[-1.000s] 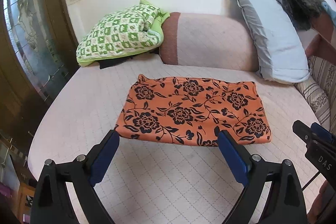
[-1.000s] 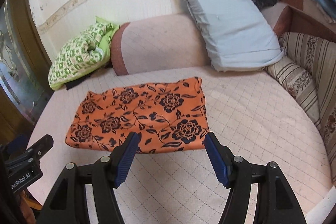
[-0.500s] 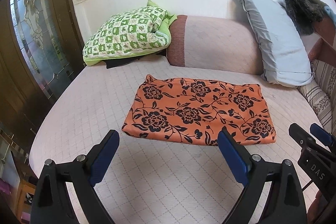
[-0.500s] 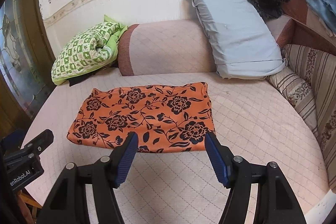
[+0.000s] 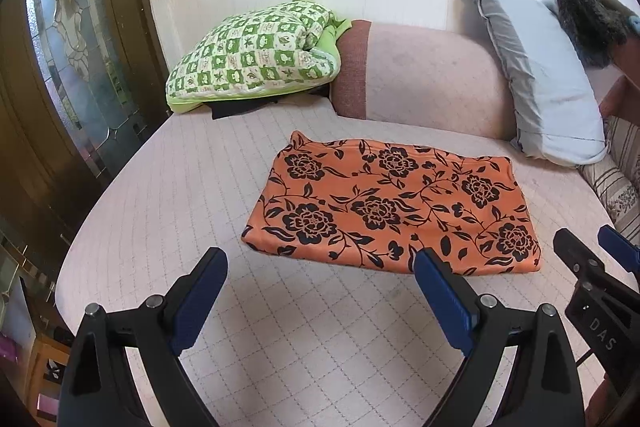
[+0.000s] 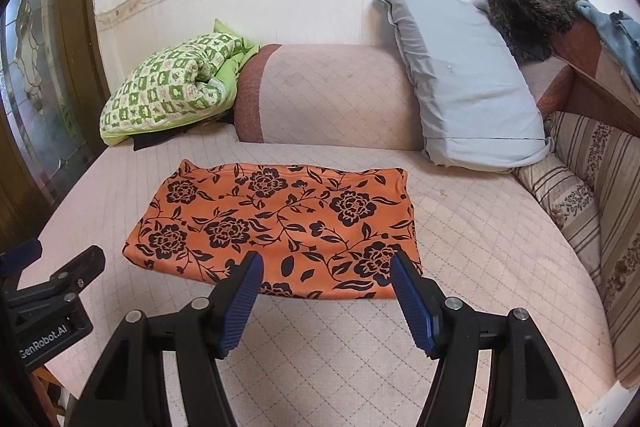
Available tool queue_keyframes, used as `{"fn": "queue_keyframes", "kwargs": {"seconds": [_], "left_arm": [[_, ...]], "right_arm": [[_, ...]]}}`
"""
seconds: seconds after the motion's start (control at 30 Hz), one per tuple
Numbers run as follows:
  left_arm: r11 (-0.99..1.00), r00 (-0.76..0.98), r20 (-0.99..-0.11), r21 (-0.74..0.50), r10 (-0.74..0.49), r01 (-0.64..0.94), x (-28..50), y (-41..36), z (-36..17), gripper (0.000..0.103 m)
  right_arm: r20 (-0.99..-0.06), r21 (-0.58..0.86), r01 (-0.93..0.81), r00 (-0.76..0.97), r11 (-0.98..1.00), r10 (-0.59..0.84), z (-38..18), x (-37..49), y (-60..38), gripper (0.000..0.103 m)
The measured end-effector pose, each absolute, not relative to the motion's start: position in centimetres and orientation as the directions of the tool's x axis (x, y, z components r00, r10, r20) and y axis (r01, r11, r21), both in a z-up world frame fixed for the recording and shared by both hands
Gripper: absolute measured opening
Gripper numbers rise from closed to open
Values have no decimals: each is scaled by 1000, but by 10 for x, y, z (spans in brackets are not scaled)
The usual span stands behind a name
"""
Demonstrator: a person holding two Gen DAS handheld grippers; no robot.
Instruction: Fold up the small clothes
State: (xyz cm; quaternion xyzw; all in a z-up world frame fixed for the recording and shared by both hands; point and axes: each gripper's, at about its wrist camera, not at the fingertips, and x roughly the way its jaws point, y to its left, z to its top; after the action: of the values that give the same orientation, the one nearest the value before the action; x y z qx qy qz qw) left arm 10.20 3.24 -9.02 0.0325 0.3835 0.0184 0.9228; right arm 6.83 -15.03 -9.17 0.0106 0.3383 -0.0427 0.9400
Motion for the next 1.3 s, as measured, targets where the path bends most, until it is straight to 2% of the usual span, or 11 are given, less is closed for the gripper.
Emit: {"fn": "queue_keyframes", "kwargs": {"seconds": [0.33,0.5,0.73,0.9,1.13,1.3], "left_arm": [[993,714,-696,120,81,5,100,36,-98,95],[986,681,-716,156,153,-58,111,75,-120,95],[975,599,-770,154,219,-159,141,131,-163,95],[977,550,-812,109,195,-186,170,153,-194,95],[978,519,-838,72,165,-196,201,153,-225,95],[984,501,-854,60,139,-170,222,141,-240,95]], "right_arm": [[-637,-19,116,764,993,-101,-94,71,-160,69],[-661,-42,124,741,991,-121,-110,75,-178,69],[-725,77,247,679,966,-116,-143,88,-244,69],[-771,143,292,632,946,-79,-175,103,-280,69],[-820,303,358,570,883,50,-225,130,-314,69],[-821,404,362,549,840,158,-252,144,-317,69]]}}
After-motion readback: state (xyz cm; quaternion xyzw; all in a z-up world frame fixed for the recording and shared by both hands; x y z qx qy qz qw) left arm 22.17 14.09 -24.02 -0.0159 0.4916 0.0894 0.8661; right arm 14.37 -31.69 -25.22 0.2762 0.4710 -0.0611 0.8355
